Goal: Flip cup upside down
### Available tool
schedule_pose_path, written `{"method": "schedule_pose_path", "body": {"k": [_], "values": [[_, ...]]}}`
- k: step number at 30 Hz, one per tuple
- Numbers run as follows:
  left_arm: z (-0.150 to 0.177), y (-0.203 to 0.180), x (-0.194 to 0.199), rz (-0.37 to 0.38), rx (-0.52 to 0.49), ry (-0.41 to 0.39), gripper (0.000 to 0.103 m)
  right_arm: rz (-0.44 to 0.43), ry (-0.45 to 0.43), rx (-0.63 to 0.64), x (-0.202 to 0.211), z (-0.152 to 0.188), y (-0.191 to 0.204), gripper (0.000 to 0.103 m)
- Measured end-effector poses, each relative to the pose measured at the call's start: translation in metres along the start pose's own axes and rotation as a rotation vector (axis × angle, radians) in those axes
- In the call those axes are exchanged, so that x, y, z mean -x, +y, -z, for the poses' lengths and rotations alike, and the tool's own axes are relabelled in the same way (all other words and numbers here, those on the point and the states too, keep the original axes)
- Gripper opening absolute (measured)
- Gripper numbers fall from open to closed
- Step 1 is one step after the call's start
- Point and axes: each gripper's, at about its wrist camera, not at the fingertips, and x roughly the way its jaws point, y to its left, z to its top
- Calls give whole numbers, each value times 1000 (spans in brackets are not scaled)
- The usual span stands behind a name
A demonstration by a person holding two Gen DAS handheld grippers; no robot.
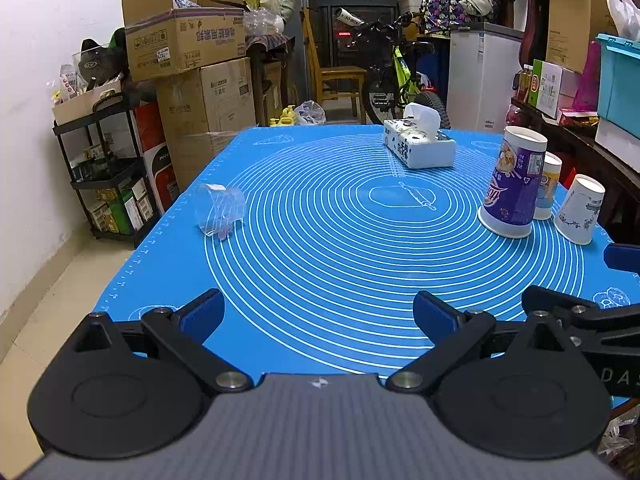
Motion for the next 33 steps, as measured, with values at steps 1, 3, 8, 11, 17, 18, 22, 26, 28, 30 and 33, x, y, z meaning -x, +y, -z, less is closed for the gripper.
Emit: {"method": "schedule_pose_path", "body": {"k": [1, 3, 8, 11, 17, 18, 22, 26, 28, 30, 33], "values": [[-2, -1, -1, -3, -2, 1, 100, 0, -1, -2, -1, 0, -1, 94], [-2, -1, -2, -7, -1, 4, 100, 0, 0, -5, -2, 0, -2, 94], [-2, 6, -14, -40, 5, 17, 100, 4, -3, -9, -9, -1, -4, 94], [-5, 10, -21, -49, 4, 16, 100, 6, 2, -10, -16, -4, -5, 94], [-19, 29, -47, -64, 18, 18, 100, -2, -2, -11, -31, -16, -7, 94], [-21, 34, -53, -64, 18, 22, 100, -3, -3, -13, -33, -18, -7, 94], [-32, 53, -80, -49, -57, 39, 100, 3, 0, -18, -50, -26, -11, 94], [-43, 77, -105, -66, -84, 27, 100, 6, 11, -34, -69, -32, -15, 94], [-49, 89, -122, -65, -102, 33, 100, 8, 16, -39, -77, -35, -15, 94], [-52, 99, -138, -55, -135, 44, 100, 11, 21, -41, -84, -36, -16, 94], [-53, 111, -158, -29, -178, 57, 100, 16, 34, -46, -95, -37, -16, 94]]}}
